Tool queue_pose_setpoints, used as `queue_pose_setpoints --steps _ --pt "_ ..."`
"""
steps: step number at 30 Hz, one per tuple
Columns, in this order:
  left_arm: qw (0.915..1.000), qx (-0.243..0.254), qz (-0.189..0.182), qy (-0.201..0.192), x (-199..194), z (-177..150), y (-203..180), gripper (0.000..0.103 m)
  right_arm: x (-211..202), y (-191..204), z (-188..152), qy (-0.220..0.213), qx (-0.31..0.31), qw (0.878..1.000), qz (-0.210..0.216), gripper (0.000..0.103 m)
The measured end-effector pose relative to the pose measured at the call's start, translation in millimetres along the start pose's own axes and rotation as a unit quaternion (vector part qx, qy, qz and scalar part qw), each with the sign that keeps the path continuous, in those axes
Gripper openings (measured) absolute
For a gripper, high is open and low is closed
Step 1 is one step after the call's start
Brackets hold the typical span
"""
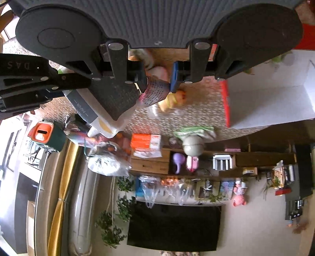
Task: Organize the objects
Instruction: 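Carry the pink item and white package with both grippers over the red box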
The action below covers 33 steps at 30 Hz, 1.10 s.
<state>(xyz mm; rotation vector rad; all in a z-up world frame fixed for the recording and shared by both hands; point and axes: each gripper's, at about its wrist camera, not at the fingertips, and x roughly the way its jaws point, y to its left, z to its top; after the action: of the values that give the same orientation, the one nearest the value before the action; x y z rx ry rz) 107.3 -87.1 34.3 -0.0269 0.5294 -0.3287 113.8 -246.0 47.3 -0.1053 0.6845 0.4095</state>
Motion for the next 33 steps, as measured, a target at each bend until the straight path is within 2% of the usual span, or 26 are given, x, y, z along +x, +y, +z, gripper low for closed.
queue_pose_setpoints --steps 8,22,27,33 --pt "0.9993 -0.008 0.034 -0.016 -27 4 48 0.024 22 43 27 -0.003 -0.03 0.999 0.023 0.012" --pt "0.994 -0.013 0.107 -0.019 -49 9 129 0.024 77 99 71 0.005 -0.058 0.997 0.055 0.013" --pt "0.9921 -0.027 0.122 0.003 -43 11 166 0.024 108 112 80 0.024 -0.062 0.996 0.062 0.013" --pt "0.9883 -0.018 0.147 0.038 -24 8 201 0.024 147 119 78 0.049 -0.061 0.995 0.062 0.013"
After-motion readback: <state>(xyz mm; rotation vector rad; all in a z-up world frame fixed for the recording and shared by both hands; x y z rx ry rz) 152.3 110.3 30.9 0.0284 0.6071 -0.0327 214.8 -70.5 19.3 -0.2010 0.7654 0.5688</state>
